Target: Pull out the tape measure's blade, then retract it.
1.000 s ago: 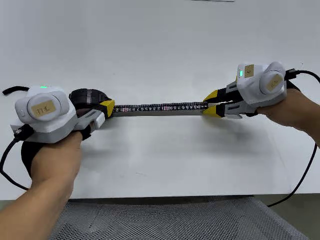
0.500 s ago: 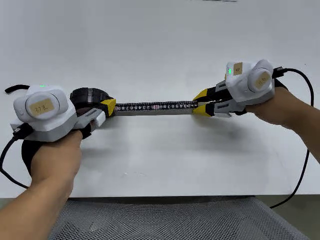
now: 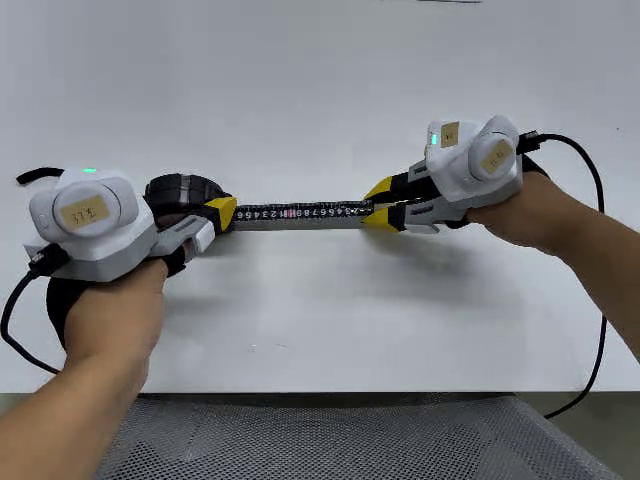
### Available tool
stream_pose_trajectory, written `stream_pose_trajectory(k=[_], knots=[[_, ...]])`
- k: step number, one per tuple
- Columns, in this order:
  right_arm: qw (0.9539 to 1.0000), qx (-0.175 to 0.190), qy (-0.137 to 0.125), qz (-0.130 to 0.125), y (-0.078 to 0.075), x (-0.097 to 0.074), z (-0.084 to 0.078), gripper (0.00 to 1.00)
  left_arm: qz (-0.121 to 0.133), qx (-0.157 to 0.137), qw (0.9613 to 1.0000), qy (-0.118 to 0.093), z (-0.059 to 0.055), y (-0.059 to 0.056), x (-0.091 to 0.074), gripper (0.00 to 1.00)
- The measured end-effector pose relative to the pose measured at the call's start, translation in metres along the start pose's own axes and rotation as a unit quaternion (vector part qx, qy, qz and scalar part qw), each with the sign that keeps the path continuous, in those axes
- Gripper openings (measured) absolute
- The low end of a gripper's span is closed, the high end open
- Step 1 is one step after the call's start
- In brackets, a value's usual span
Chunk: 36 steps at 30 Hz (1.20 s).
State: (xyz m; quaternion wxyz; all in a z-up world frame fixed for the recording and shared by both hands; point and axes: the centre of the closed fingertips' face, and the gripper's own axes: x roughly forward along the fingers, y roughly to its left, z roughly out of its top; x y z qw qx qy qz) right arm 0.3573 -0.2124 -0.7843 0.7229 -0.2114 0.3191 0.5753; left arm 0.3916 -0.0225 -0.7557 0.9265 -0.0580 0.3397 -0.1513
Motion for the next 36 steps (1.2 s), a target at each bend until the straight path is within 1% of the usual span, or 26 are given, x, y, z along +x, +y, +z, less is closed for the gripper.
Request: stream_pose_trajectory(k=[4,20,33,36], knots=[[1.0000,-0.001,-0.006,0.005,0.002,0.007,0.009,0.10,0.000,-0.002,1.0000,0.000,0.000,0.000,0.000,0.55],[0.9996,0.005,-0.024,0.016,0.009,0.030,0.032,0.10,-0.004,-0.006,1.0000,0.000,0.001,0.001,-0.001,0.55],[0.9990,0.017,-0.033,0.024,0.013,0.044,0.046,0.10,-0.006,-0.009,0.9999,0.001,0.001,0.001,0.000,0.55],[0.9991,0.014,-0.033,0.024,0.016,0.047,0.047,0.10,-0.005,-0.008,1.0000,0.001,0.001,0.001,0.000,0.55]])
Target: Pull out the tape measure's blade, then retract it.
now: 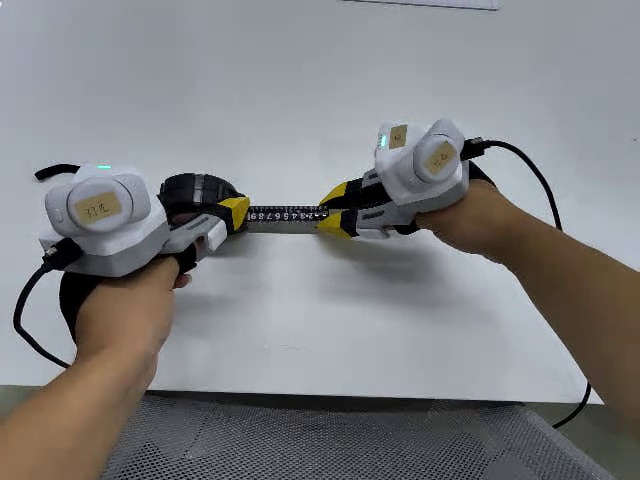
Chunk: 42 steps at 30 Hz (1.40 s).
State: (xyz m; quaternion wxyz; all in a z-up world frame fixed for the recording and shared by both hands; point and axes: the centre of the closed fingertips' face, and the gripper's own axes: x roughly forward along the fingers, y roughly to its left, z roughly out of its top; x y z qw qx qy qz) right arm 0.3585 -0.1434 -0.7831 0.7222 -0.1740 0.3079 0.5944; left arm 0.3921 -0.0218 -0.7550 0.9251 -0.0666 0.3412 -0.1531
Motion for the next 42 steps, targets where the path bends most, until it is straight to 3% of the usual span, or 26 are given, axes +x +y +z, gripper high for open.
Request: stream_pose_trajectory(k=[28,42], knots=[[0.9996,0.001,-0.026,0.011,0.006,0.045,0.034,0.10,-0.001,-0.002,1.0000,-0.001,0.000,0.000,0.000,0.56],[0.9993,0.004,-0.036,0.011,0.008,0.055,0.042,0.11,0.000,-0.002,1.0000,0.000,0.000,0.000,0.000,0.56]])
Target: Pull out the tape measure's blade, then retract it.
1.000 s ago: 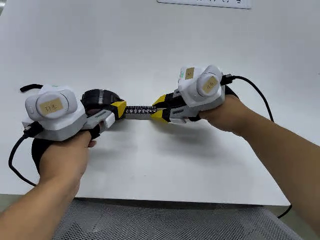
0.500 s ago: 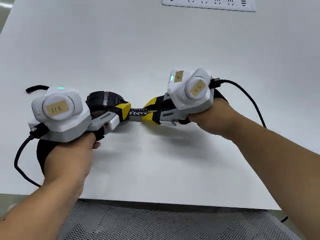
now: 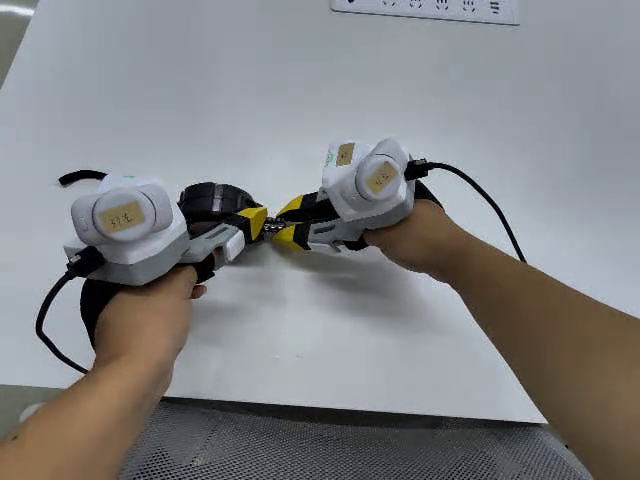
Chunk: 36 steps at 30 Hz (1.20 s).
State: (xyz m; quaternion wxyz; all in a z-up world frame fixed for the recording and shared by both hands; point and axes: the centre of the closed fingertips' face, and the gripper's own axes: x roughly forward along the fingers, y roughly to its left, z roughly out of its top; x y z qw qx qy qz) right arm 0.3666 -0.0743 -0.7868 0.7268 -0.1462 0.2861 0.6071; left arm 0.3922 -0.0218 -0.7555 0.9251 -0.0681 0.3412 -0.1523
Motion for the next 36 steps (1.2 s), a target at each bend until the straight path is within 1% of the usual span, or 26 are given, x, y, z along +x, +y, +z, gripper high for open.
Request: stream_pose_trajectory(k=[4,7,17,29,36], knots=[[1.0000,0.003,-0.007,-0.002,0.0009,0.0021,0.0021,0.11,0.001,0.001,1.0000,-0.001,-0.0001,0.0001,0.0007,0.56],[1.0000,-0.003,-0.006,-0.002,0.0016,0.0039,0.0036,0.11,0.001,0.001,1.0000,-0.001,-0.0001,0.0006,0.0012,0.56],[0.9999,0.010,-0.009,-0.006,0.0009,0.0047,0.0040,0.11,0.003,-0.002,1.0000,-0.001,-0.0002,0.0016,0.0018,0.57],[0.9999,0.000,-0.010,-0.006,-0.0002,0.0053,0.0031,0.11,0.004,-0.001,1.0000,-0.004,0.0001,0.0007,0.0018,0.57],[0.9999,0.001,-0.009,-0.007,-0.0011,0.0057,0.0026,0.11,0.004,-0.003,1.0000,-0.003,0.0006,0.0000,0.0010,0.58]])
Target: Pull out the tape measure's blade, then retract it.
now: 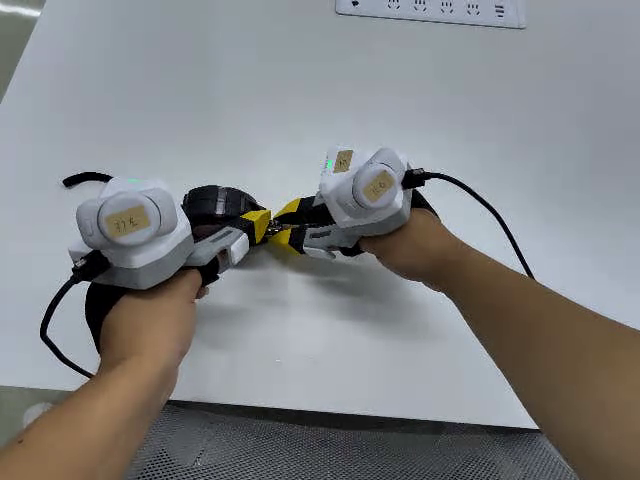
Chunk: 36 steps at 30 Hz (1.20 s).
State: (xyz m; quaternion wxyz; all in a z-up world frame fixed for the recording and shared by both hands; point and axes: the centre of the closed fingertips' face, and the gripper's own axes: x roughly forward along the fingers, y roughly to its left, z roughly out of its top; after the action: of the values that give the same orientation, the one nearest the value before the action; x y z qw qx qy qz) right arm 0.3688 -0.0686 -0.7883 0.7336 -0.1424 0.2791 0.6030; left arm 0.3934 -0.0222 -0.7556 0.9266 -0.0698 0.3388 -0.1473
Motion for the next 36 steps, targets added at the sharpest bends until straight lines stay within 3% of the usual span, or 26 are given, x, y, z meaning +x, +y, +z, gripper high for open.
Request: stream_pose_trajectory(k=[15,25,36], knots=[[0.9999,-0.014,0.007,0.002,0.002,-0.002,-0.002,0.17,-0.010,0.003,0.9999,0.013,0.000,-0.002,-0.001,0.59],[1.0000,0.001,0.007,0.002,0.001,-0.005,-0.002,0.20,-0.012,0.020,0.9996,0.012,-0.001,-0.003,0.000,0.59],[0.9995,0.018,-0.004,-0.026,0.005,-0.024,-0.002,0.26,-0.023,0.040,0.9989,0.003,0.001,-0.003,-0.009,0.57]])
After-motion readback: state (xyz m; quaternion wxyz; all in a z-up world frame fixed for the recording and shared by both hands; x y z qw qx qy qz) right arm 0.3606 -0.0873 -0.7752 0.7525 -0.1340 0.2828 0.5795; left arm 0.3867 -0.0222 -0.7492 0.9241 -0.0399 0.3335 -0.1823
